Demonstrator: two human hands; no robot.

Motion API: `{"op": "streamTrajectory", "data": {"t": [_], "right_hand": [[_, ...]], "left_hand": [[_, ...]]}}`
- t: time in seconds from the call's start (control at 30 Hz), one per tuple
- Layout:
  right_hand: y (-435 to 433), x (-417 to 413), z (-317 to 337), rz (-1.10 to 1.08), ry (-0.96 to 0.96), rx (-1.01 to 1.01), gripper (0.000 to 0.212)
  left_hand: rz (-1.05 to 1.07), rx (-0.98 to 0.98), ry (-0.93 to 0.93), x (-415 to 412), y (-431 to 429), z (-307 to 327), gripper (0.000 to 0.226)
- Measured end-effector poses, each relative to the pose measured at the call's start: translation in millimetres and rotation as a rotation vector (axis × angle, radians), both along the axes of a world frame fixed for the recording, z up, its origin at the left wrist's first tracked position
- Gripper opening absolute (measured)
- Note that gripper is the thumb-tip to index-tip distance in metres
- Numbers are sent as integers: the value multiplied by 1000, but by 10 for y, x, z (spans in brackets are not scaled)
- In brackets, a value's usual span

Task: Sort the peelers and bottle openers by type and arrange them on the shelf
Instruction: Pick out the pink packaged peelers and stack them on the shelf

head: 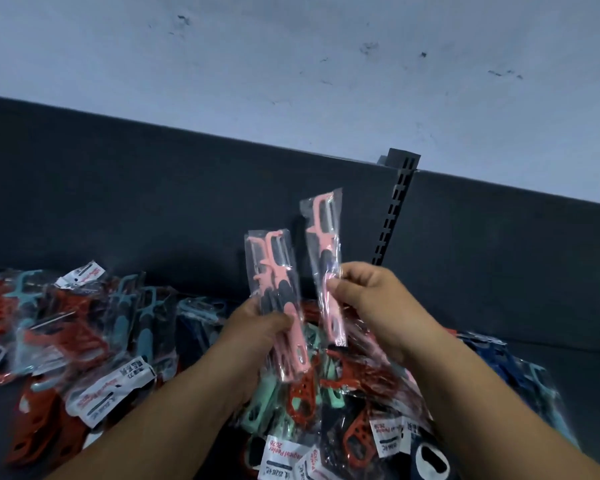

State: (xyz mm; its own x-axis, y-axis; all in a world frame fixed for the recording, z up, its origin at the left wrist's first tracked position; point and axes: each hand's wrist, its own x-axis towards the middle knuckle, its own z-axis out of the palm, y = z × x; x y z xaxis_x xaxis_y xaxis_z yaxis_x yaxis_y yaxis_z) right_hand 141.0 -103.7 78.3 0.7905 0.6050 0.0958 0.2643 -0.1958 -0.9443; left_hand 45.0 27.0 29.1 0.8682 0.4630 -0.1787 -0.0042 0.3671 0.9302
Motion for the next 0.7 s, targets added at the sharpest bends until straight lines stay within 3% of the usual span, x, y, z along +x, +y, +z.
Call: {"op": "streamTrajectory", "data": {"t": [0.1, 0.27, 0.43, 0.6, 0.7], "right_hand": [[-55, -51, -109, 74, 193, 3, 14], [-141, -123, -220, -6, 300, 84, 2], [-320, -214, -210, -108, 217, 50, 12], [-493, -259, -198, -99, 243, 53, 7], [-740, -162, -133, -242, 58, -48, 15]], "left_hand": [[-43, 7, -13, 42, -77, 36, 26], [-152, -43, 8, 37, -246, 86, 28], [-256, -10, -20, 18, -395, 119, 17], [-267, 78, 27, 9, -452, 92, 26], [-249, 71, 56, 35, -458, 71, 25]]}}
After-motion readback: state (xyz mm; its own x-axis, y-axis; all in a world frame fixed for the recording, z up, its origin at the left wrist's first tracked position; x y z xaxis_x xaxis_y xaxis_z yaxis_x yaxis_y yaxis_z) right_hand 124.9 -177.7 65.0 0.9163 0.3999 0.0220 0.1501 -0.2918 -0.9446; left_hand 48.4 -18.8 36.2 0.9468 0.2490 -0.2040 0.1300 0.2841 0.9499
